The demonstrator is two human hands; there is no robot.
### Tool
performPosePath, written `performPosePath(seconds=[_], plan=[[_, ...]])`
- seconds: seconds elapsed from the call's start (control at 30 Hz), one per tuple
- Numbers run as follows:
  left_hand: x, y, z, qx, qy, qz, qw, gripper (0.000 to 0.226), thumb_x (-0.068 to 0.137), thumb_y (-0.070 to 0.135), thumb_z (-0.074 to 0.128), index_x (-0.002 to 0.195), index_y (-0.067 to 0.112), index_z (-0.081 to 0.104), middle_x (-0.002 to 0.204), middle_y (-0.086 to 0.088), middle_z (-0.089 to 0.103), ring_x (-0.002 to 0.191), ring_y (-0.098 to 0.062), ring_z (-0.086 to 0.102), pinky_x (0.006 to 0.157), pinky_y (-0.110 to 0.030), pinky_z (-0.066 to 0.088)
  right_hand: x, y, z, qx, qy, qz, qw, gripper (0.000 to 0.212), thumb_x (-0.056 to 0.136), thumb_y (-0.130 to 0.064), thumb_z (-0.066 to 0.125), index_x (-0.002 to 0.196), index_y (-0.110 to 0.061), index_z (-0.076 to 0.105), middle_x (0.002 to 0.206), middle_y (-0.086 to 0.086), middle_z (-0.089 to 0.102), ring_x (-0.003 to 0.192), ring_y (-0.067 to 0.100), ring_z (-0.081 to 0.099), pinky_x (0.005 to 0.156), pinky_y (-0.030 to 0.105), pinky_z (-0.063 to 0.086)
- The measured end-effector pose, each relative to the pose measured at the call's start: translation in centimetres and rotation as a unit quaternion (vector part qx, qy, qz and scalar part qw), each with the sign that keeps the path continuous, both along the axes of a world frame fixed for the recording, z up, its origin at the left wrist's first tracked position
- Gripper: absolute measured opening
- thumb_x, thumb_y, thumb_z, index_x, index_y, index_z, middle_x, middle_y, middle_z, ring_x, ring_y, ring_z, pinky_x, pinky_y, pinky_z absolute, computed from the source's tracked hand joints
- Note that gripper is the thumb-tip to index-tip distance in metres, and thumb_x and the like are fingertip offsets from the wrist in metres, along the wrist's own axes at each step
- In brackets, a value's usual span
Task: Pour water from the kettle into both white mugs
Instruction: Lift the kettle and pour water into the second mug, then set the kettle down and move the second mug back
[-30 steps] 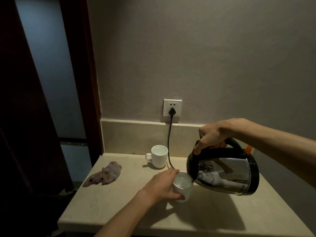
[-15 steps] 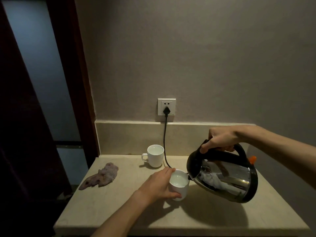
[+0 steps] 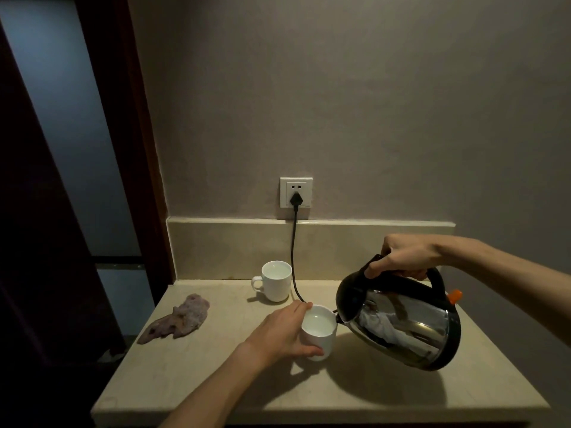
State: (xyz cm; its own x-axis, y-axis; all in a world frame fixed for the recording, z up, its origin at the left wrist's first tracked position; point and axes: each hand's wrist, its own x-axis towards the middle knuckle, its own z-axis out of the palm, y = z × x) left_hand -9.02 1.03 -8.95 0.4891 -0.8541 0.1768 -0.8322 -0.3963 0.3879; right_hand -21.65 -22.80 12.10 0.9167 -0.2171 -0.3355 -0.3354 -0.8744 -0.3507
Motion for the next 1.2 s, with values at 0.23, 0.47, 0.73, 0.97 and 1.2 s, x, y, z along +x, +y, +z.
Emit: performPosePath(seconds=[0.23,0.47,0.73,0.97,1.2], plan=[[0.1,0.1,-0.2,0.001,0.002,0.002,1.0,0.098,0.08,0.064,0.077,0.155,0.019,0.035,0.154,0.003,0.046,0.137,-0.018,0.047,0.111,-0.036,0.043,-2.0,-3.5,0.2,0.123,-0.126,-0.022,0.984,0.073,0.061,-0.072,0.071,0.077,-0.001,0.071,0.053,0.001,0.051,0.043,0.012,0.042,0.042,0.021,0.034],[0.2,0.1,-0.4,-0.009,0.011,-0.009,1.0,0.097,0.079,0.068,0.075,0.153,0.019,0.037,0.145,0.002,0.051,0.13,-0.018,0.052,0.107,-0.037,0.045,-4.8,-7.5,-0.4,0.324,-0.378,-0.196,0.845,0.044,0.086,-0.042,0.071,0.054,-0.02,0.05,0.053,-0.001,0.031,0.042,0.014,0.026,0.04,0.023,0.026],[0.3,0.1,-0.5,-0.013,0.017,-0.009,1.0,0.095,0.078,0.068,0.075,0.152,0.021,0.038,0.142,0.004,0.052,0.128,-0.018,0.053,0.105,-0.036,0.046,-5.3,-9.3,-5.2,0.281,-0.52,-0.303,0.748,0.045,0.091,-0.035,0.07,0.06,-0.006,0.055,0.039,-0.007,0.043,0.033,0.01,0.036,0.049,0.028,0.033],[0.2,0.0,-0.5,-0.007,0.028,0.001,1.0,0.097,0.078,0.068,0.076,0.155,0.023,0.036,0.146,0.007,0.05,0.131,-0.015,0.051,0.108,-0.034,0.044,-5.3,-8.4,-11.7,0.271,-0.543,-0.359,0.71,0.046,0.09,-0.037,0.071,0.063,-0.002,0.058,0.05,0.007,0.052,0.049,0.024,0.044,0.053,0.032,0.038],[0.0,0.1,-0.1,-0.005,0.032,0.006,0.999,0.096,0.08,0.065,0.077,0.155,0.023,0.035,0.146,0.006,0.05,0.131,-0.016,0.051,0.107,-0.035,0.045,-3.9,-6.9,-14.9,0.295,-0.531,-0.376,0.7,0.05,0.086,-0.044,0.071,0.065,-0.001,0.057,0.06,0.013,0.049,0.051,0.023,0.041,0.054,0.032,0.037]])
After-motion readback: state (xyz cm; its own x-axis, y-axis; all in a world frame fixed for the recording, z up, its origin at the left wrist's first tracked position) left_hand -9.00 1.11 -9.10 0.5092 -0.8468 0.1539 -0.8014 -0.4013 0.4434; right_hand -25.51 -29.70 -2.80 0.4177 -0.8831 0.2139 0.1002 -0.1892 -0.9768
